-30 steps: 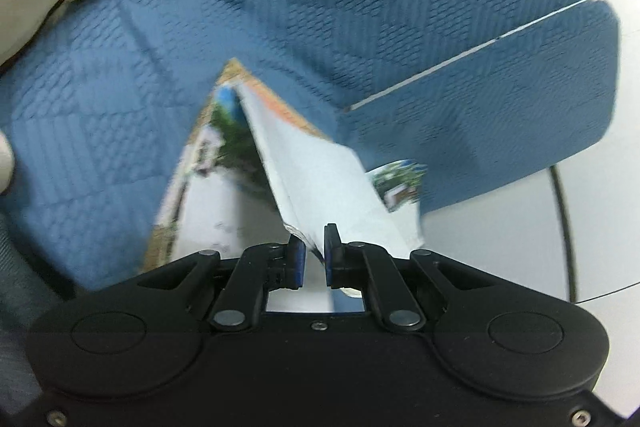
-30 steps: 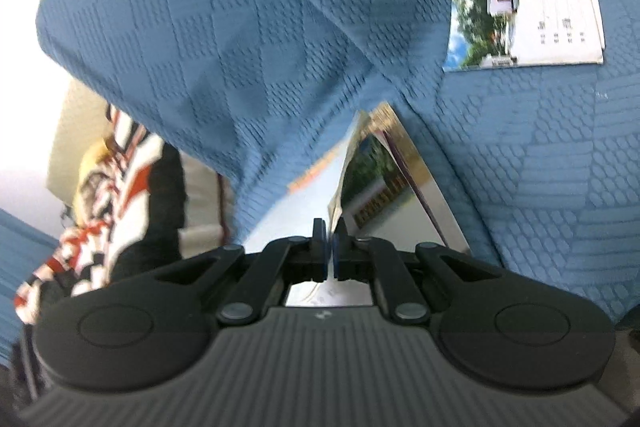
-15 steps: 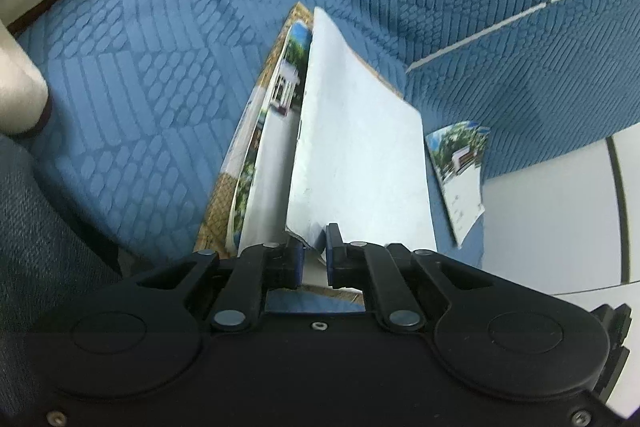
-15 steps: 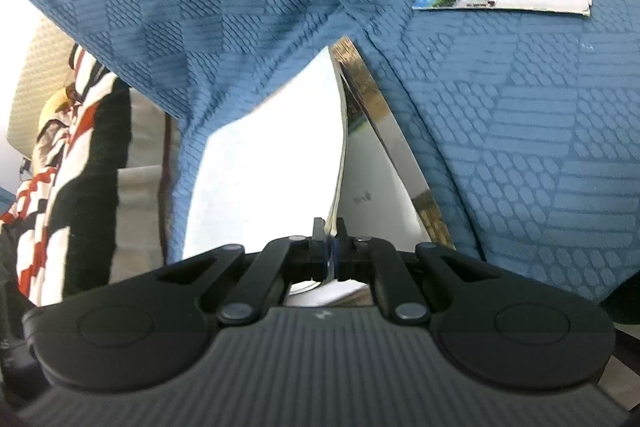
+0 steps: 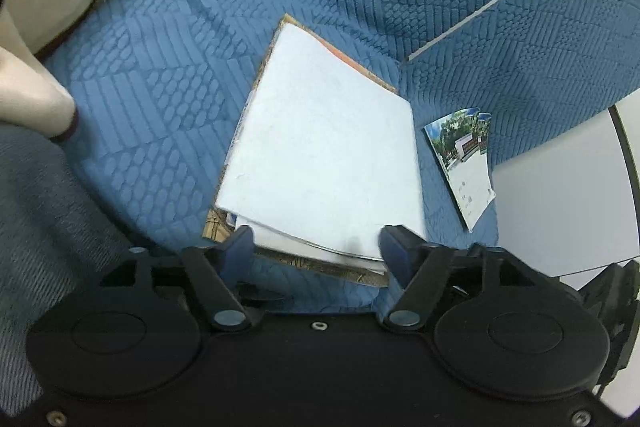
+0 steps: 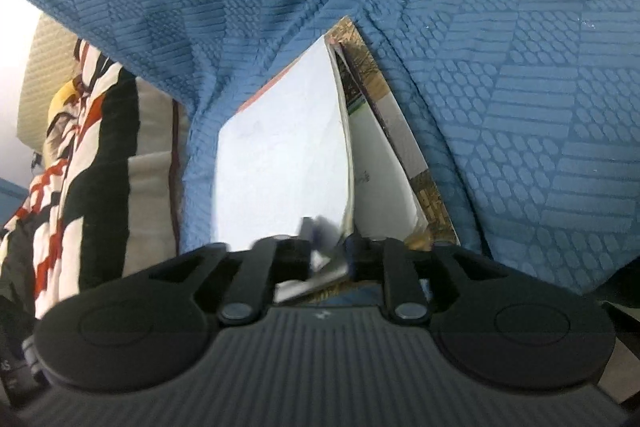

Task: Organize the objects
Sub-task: 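Raise both tools and move them over the last photo brochure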

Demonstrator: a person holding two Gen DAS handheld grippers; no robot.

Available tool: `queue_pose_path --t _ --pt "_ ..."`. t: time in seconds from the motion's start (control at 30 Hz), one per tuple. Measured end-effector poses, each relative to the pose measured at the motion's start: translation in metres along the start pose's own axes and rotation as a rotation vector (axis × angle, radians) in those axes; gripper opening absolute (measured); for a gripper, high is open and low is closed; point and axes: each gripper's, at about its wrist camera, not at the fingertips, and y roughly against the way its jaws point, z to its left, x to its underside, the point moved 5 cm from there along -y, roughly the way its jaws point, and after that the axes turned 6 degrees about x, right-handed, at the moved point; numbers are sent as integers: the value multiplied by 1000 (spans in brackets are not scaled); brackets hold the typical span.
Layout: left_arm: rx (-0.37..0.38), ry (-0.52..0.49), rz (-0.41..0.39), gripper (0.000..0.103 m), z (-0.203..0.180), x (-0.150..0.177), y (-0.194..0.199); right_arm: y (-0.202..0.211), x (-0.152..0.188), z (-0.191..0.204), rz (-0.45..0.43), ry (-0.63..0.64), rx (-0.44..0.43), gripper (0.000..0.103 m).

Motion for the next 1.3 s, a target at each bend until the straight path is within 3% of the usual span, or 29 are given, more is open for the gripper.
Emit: queue_pose_path --t 0.03,0.1,0.2,0.47,0.7,0.87,1.07,1.17,1.3 --pt "-8 -4 -8 78 -2 1 4 3 0 0 3 4 -2 46" --pt "-17 -12 -25 79 -8 4 12 14 -1 2 -4 24 -15 68" --pt "-22 -47 -46 81 -23 7 23 34 -5 4 -49 84 -10 78" --pt "-12 -191 -106 86 -82 11 35 95 -27 -4 -200 201 17 78" --pt "59 -316 -135 87 -147 22 29 152 -51 -25 -341 254 71 78" --pt "100 -398 -126 91 -185 39 28 184 -56 -53 -368 191 67 78" --pt "137 -443 -113 103 -218 62 26 214 -48 -87 -420 184 144 81" --pt "132 -462 -96 103 -227 75 22 223 -41 -105 -424 173 177 89" --pt "144 -461 -68 103 -234 91 12 227 -32 -123 -428 162 205 89"
